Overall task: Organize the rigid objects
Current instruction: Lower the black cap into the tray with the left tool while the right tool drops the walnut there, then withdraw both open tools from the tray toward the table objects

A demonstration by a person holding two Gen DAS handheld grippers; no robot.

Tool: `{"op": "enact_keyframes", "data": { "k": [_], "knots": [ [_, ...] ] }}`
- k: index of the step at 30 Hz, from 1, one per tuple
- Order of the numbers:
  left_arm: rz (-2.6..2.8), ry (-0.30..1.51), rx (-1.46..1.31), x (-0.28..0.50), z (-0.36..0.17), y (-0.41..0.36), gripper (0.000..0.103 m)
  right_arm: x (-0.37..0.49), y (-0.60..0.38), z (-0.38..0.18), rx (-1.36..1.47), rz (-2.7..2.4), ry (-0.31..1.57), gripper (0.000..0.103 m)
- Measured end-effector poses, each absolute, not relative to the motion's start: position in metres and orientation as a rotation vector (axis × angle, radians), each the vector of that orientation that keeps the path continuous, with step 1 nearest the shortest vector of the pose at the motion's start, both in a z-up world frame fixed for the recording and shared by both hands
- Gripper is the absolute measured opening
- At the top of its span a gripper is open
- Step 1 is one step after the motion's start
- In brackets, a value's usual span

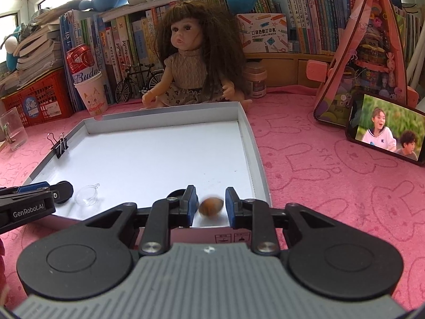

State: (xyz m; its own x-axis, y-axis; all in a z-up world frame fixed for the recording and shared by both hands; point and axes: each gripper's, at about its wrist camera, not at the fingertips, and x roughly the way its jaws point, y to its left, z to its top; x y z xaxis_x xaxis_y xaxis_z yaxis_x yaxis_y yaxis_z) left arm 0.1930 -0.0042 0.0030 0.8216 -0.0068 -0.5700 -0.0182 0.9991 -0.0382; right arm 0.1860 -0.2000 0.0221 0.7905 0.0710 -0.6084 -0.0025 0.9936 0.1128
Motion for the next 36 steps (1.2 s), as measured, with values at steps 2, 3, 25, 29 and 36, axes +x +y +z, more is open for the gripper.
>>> {"op": "enact_keyframes", "data": {
  "k": [2,3,25,29,36],
  "knots": [
    [0.003,0.593,-0.036,0.189,0.006,-0.004,0.051,0.184,-0.201,0.024,0.117,0.044,0.653,0.050],
    [0.003,0.586,-0.035,0.187,0.008,-0.004,0.054,0.183,-0.201,0.025,0.121,0.048,0.652,0.053],
    [-0.164,0.498,-0.052,0.108,0.037,0.000,0.089,0.120,-0.204,0.064,0.104,0.137,0.519,0.089],
    [-0.188,0.488,-0.064,0.091,0.035,0.006,0.089,0.104,-0.203,0.062,0.081,0.154,0.509,0.090],
    [-0.232,0.469,-0.051,0.067,0.030,0.010,0.089,0.078,-0.202,0.054,0.043,0.182,0.493,0.094]
  ]
}}
